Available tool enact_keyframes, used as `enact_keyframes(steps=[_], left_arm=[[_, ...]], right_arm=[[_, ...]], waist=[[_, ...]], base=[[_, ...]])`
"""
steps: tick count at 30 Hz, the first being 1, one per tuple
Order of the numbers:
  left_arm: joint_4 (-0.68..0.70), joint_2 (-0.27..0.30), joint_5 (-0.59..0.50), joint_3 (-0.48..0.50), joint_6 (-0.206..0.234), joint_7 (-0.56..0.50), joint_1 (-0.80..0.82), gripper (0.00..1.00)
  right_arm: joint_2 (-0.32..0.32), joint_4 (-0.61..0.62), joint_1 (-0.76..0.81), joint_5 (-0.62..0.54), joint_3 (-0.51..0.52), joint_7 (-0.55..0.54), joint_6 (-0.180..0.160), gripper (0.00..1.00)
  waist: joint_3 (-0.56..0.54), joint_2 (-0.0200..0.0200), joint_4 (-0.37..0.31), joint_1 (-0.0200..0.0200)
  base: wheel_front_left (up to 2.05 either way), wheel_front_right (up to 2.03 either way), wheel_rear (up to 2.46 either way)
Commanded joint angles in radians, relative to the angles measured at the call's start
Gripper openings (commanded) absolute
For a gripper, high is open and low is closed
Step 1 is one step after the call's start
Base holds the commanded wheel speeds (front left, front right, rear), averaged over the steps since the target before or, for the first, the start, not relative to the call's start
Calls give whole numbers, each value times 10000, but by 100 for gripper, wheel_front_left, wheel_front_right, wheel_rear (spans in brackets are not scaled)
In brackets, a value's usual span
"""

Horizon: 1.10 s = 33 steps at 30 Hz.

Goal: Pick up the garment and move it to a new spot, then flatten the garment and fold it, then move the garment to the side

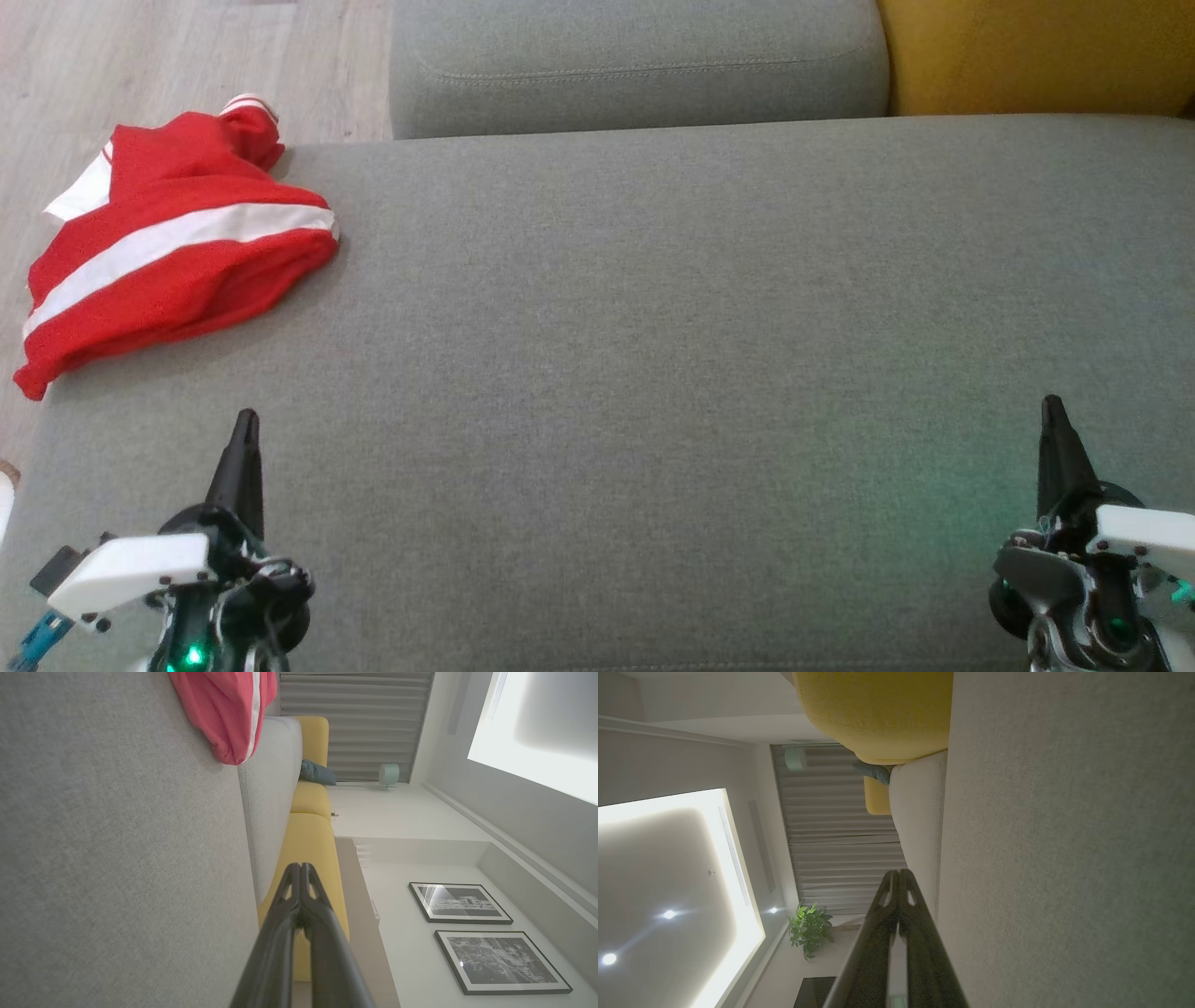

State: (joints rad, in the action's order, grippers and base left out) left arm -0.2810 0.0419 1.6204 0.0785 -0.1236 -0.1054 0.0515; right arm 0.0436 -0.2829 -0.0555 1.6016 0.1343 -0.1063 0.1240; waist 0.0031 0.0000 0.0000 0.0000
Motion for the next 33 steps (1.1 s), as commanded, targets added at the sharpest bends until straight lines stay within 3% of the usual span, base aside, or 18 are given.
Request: enact_keyframes(steps=[1, 33], left_arm=[[362, 83, -114, 348, -71, -75, 564, 0], [362, 83, -114, 348, -71, -75, 564, 0]], right_arm=[[66, 382, -524, 74, -210, -65, 67, 0], [66, 382, -524, 74, -210, -65, 67, 0]], waist=[[0, 0, 0, 0], [0, 0, 0, 0]], base=[[0, 0, 0], [0, 0, 0]])
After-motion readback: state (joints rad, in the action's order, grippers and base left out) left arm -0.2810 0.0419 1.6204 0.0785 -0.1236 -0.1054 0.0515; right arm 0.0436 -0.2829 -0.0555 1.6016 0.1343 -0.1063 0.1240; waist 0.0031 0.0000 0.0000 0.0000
